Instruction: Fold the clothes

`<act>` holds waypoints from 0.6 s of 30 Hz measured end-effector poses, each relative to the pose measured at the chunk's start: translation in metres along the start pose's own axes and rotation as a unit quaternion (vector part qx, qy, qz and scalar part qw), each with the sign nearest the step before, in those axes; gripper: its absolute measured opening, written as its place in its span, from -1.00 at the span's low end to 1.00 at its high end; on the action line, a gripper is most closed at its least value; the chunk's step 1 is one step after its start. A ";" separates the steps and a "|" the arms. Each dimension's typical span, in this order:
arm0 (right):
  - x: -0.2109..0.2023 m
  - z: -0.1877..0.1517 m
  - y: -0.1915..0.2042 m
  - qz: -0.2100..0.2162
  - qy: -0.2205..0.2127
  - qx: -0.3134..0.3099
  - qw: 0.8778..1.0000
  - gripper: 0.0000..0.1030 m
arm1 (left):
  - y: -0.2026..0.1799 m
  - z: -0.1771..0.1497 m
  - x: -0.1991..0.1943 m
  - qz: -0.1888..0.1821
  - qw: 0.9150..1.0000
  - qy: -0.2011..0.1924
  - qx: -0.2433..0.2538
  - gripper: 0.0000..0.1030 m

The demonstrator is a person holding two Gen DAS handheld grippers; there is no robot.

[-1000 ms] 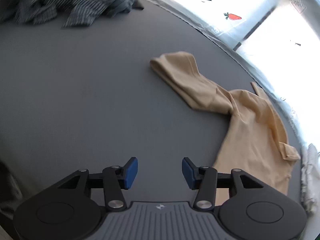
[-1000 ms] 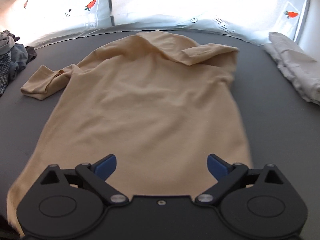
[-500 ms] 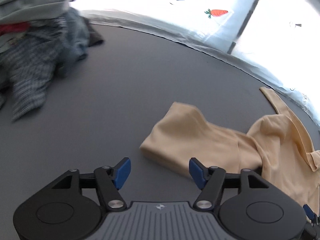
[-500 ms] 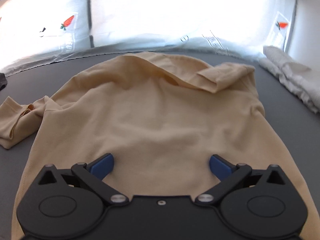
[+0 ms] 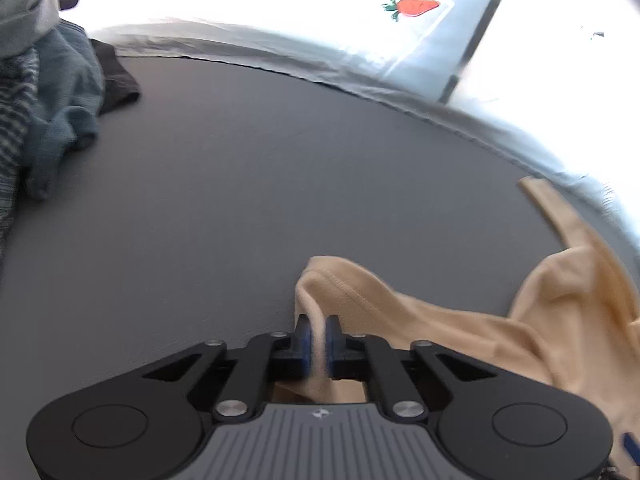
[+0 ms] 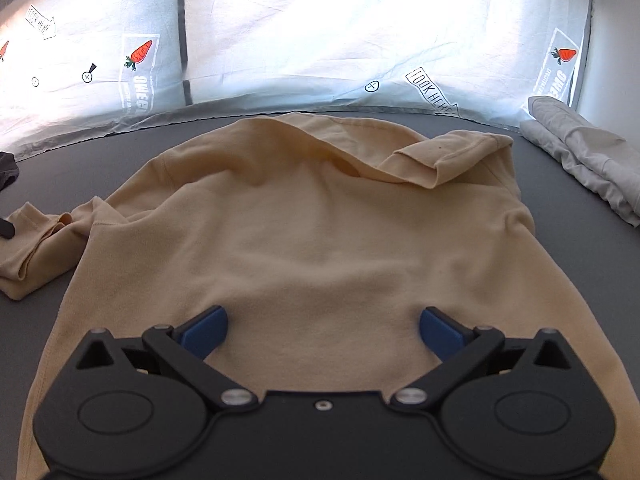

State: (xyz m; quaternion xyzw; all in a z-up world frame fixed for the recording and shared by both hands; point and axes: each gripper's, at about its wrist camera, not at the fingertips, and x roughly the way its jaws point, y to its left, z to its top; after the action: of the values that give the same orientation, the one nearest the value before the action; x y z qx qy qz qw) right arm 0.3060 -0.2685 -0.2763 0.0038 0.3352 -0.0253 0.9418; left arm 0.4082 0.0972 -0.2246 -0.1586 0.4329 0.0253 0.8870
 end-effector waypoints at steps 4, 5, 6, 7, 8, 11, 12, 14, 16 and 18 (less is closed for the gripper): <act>0.000 0.000 0.000 0.000 0.000 0.001 1.000 1.00 | 0.006 0.023 -0.034 -0.047 0.996 -0.078 -0.021 -0.88; 0.000 0.000 0.000 0.000 0.000 0.001 1.000 1.00 | 0.007 0.031 -0.047 -0.063 0.992 -0.107 -0.023 -0.88; 0.000 0.000 0.000 0.000 0.000 0.001 1.000 1.00 | 0.007 0.038 -0.061 -0.078 0.988 -0.134 -0.024 -0.88; 0.000 0.000 0.000 0.001 0.000 0.001 1.000 1.00 | 0.007 0.046 -0.074 -0.093 0.983 -0.156 -0.023 -0.88; 0.000 0.000 0.000 0.001 0.000 0.001 1.000 1.00 | 0.007 0.051 -0.087 -0.110 0.978 -0.174 -0.017 -0.88; 0.000 0.001 -0.001 0.001 0.000 0.002 1.000 1.00 | 0.003 0.053 -0.113 -0.149 0.969 -0.196 0.026 -0.87; 0.000 0.000 -0.001 0.002 0.000 0.002 1.000 1.00 | 0.001 0.048 -0.116 -0.148 0.969 -0.190 0.048 -0.86; 0.000 0.000 -0.001 0.002 0.000 0.002 1.000 1.00 | -0.002 0.031 -0.116 -0.125 0.974 -0.162 0.096 -0.83; 0.000 0.000 -0.001 0.002 0.000 0.002 1.000 1.00 | 0.002 0.009 -0.110 -0.098 0.980 -0.121 0.120 -0.82; 0.000 0.000 -0.001 0.002 0.000 0.002 1.000 1.00 | 0.012 -0.014 -0.098 -0.062 0.990 -0.077 0.101 -0.78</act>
State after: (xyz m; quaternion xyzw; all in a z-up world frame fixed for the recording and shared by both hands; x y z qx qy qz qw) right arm 0.3060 -0.2700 -0.2760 0.0061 0.3350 -0.0240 0.9419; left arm 0.3341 0.1130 -0.1599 -0.0922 0.3532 -0.0619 0.9289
